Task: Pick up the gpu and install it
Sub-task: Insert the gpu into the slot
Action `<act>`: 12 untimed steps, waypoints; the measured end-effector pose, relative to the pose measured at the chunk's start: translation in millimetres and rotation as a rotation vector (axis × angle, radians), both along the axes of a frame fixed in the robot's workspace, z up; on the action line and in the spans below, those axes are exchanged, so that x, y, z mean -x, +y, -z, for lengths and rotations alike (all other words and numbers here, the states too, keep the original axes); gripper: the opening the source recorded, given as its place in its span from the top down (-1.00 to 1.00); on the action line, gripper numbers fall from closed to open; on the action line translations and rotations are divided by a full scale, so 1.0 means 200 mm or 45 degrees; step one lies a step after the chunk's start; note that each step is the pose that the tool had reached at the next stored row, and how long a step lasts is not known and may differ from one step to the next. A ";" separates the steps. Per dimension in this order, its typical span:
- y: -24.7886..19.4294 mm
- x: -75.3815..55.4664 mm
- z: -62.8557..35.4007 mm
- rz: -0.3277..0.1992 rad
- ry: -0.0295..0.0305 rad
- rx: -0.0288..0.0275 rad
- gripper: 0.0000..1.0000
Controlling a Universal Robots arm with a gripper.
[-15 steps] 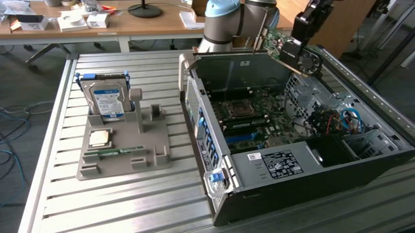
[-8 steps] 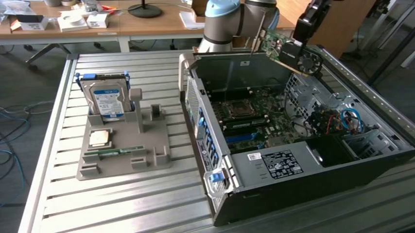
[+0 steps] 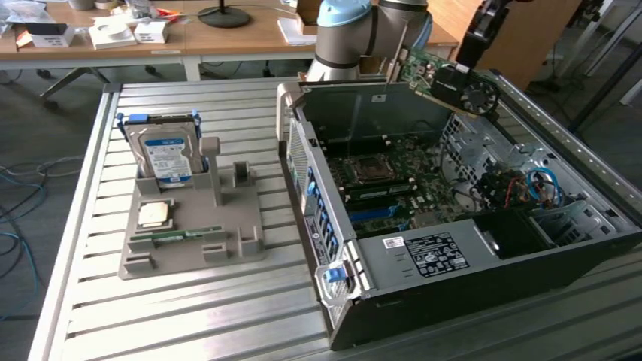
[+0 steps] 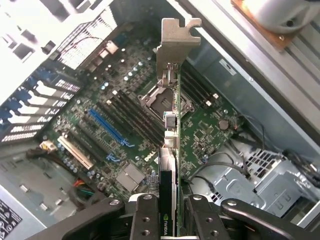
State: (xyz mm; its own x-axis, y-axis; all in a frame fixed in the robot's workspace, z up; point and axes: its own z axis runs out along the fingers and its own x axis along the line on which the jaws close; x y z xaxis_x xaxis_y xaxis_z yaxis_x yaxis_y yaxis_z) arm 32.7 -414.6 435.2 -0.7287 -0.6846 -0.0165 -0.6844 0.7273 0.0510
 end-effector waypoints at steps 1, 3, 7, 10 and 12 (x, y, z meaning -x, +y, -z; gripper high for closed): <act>0.000 0.00 0.000 -0.016 0.0000 0.0001 0.47; 0.000 0.00 0.001 -0.050 0.0000 0.0004 0.47; 0.000 0.00 0.003 -0.122 0.0000 0.0006 0.47; 0.000 0.00 0.004 -0.180 0.0000 0.0008 0.47; 0.000 0.00 0.005 -0.218 0.0000 0.0011 0.47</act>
State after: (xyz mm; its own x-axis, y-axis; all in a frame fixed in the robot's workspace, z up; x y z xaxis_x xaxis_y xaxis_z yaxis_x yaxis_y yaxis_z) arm 32.7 -414.6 434.2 -0.6015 -0.7987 -0.0159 -0.7983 0.6001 0.0504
